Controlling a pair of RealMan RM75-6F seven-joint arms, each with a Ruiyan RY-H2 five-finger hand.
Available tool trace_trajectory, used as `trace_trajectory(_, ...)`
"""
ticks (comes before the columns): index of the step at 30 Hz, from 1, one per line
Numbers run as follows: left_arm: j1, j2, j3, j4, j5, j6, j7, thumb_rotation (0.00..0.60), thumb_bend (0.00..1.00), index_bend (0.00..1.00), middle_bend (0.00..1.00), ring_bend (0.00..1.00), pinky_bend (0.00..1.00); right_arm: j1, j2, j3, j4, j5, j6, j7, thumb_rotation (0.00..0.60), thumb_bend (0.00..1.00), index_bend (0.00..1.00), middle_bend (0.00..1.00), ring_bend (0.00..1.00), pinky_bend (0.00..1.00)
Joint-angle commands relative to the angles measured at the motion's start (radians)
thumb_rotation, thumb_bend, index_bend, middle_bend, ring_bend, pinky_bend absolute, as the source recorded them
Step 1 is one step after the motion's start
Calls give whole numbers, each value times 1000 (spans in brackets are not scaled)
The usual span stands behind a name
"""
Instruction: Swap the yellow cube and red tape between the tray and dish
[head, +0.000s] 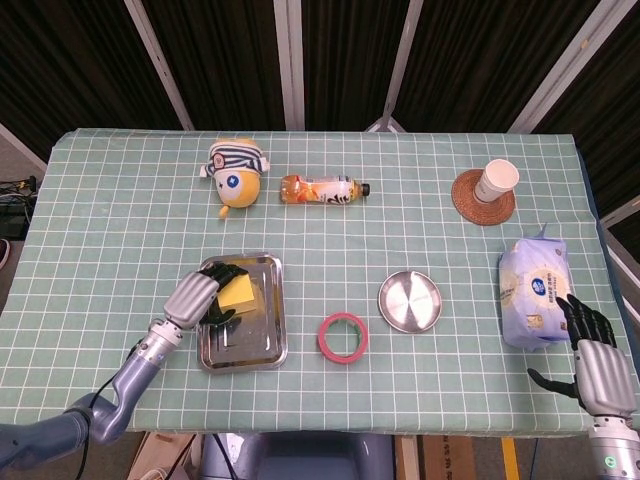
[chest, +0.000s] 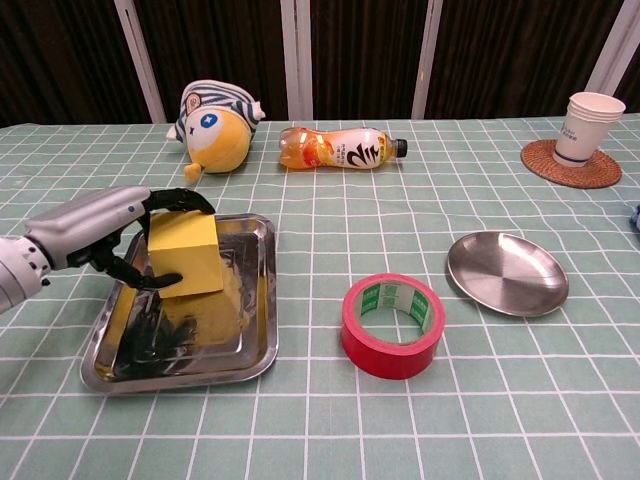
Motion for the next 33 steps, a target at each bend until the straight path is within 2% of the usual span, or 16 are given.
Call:
trace_trajectory(1,-6,3,6,-7,10,-30,-31,600,64,221,19,10,140,0,4,-3,-3,-2,-5,6,600,23,0,0,0,0)
trace_trajectory(3,-13,21,6,-34,17,-43,-54,600,6,186,0,0,89,0,9,-4,-7,-2,-7,12,600,23,0,0,0,0)
trace_trajectory(7,-16,87,5,-133,28,-45,-49,600,0,150,0,0,68,-2,13,-5,-10,-3,-6,15,600,23,0,0,0,0)
trace_trajectory(9,-9,145,2,-222,27,-34,-19,600,0,146,0,0,58,-2,14,-5,-10,-3,-8,14,600,23,0,0,0,0)
trace_trajectory(12,16,235,-1,-356,20,-1,56,600,0,142,0,0,47,-1,15,-5,-10,-1,-9,11,600,23,0,0,0,0)
trace_trajectory(15,52,338,5,-512,-9,22,183,600,0,130,0,0,42,0,14,-5,-9,-1,-10,11,600,24,0,0,0,0)
trace_trajectory(18,85,409,12,-621,-42,46,302,600,0,122,0,0,39,0,14,-5,-9,0,-12,12,600,24,0,0,0,0)
trace_trajectory(21,142,471,30,-737,-49,121,436,600,0,121,0,0,31,4,10,-4,-4,-1,-15,9,600,23,0,0,0,0)
trace_trajectory(24,212,485,44,-766,-9,235,454,600,0,120,0,0,29,10,0,-2,11,-14,-17,12,600,24,0,0,0,0)
trace_trajectory(27,295,476,60,-732,39,362,394,600,0,119,0,0,29,32,-24,-4,37,-56,-34,46,600,23,0,0,0,0)
trace_trajectory(30,343,469,69,-684,67,426,341,600,0,119,0,0,29,65,-40,-7,52,-95,-76,103,600,23,0,0,0,0)
trace_trajectory(33,370,468,77,-637,88,446,315,600,0,119,0,0,30,131,-24,0,25,-133,-157,94,600,23,0,0,0,0)
